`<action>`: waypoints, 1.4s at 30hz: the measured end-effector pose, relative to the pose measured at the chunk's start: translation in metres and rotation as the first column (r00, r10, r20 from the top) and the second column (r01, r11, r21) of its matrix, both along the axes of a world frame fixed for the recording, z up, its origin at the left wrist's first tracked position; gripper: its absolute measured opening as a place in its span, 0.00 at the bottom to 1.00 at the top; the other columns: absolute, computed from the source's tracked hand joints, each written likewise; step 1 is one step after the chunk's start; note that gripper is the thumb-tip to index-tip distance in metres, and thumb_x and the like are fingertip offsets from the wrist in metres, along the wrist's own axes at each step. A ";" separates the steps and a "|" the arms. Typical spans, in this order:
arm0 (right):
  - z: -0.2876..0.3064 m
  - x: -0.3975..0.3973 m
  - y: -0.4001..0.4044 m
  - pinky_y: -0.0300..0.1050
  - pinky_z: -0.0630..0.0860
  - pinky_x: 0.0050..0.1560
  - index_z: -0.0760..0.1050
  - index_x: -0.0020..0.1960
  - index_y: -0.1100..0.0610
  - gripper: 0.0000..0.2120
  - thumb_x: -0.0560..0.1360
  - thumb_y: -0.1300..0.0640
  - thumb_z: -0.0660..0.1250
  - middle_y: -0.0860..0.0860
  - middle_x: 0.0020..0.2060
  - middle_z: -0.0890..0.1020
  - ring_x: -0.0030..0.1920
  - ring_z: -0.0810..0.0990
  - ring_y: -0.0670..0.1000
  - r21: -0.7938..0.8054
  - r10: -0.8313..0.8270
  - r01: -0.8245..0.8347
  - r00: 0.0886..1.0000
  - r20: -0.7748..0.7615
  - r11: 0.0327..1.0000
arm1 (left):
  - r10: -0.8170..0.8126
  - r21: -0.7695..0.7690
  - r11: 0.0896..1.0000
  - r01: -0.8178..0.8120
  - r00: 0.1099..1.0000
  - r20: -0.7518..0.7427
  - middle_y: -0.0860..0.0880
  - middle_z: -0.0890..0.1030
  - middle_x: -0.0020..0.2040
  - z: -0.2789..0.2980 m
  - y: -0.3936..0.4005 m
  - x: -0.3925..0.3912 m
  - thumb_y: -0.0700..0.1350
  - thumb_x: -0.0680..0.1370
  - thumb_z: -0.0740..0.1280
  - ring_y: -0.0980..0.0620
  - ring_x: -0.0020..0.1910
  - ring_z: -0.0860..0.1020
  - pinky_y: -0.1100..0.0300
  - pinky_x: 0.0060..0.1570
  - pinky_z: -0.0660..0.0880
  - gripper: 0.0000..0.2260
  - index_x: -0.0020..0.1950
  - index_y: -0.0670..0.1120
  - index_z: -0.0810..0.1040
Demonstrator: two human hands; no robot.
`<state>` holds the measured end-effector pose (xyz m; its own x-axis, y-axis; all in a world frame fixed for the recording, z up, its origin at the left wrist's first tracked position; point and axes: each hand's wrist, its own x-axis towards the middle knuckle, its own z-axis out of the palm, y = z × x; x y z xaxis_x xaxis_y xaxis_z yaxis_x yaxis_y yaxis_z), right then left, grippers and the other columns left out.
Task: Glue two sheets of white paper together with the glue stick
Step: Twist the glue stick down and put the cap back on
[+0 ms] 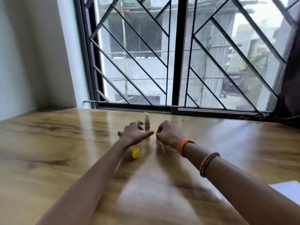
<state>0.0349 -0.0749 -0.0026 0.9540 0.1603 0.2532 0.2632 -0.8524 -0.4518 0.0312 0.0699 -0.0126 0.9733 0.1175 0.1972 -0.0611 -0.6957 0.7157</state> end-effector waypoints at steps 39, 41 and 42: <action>-0.014 -0.089 -0.101 0.46 0.66 0.27 0.65 0.38 0.55 0.12 0.71 0.57 0.69 0.60 0.28 0.77 0.27 0.69 0.49 0.564 0.133 -0.304 0.937 0.323 0.768 | -0.490 -0.750 0.592 0.297 0.871 -0.042 0.57 0.79 0.43 0.008 -0.088 -0.070 0.47 0.74 0.65 0.58 0.33 0.66 0.66 0.28 0.63 0.04 0.46 0.48 0.78; -0.013 -0.090 -0.102 0.42 0.65 0.30 0.64 0.38 0.54 0.13 0.69 0.59 0.69 0.53 0.28 0.73 0.28 0.65 0.47 0.364 0.139 -0.338 0.869 0.475 0.868 | -0.481 -0.739 0.612 0.281 0.875 -0.065 0.57 0.80 0.45 0.010 -0.089 -0.072 0.49 0.75 0.65 0.57 0.33 0.64 0.65 0.29 0.61 0.05 0.45 0.49 0.78; -0.011 -0.091 -0.104 0.41 0.64 0.33 0.63 0.40 0.52 0.13 0.69 0.60 0.68 0.49 0.29 0.71 0.30 0.65 0.46 0.200 0.182 -0.346 0.807 0.561 0.917 | -0.475 -0.737 0.621 0.267 0.876 -0.082 0.57 0.80 0.45 0.010 -0.089 -0.073 0.50 0.75 0.64 0.57 0.32 0.63 0.65 0.30 0.61 0.06 0.45 0.49 0.78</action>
<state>-0.0561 -0.1787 -0.0138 0.5936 0.2306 0.7710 0.7234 -0.5726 -0.3857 -0.0415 -0.0193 -0.0029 0.9633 -0.2661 -0.0341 0.0473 0.0435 0.9979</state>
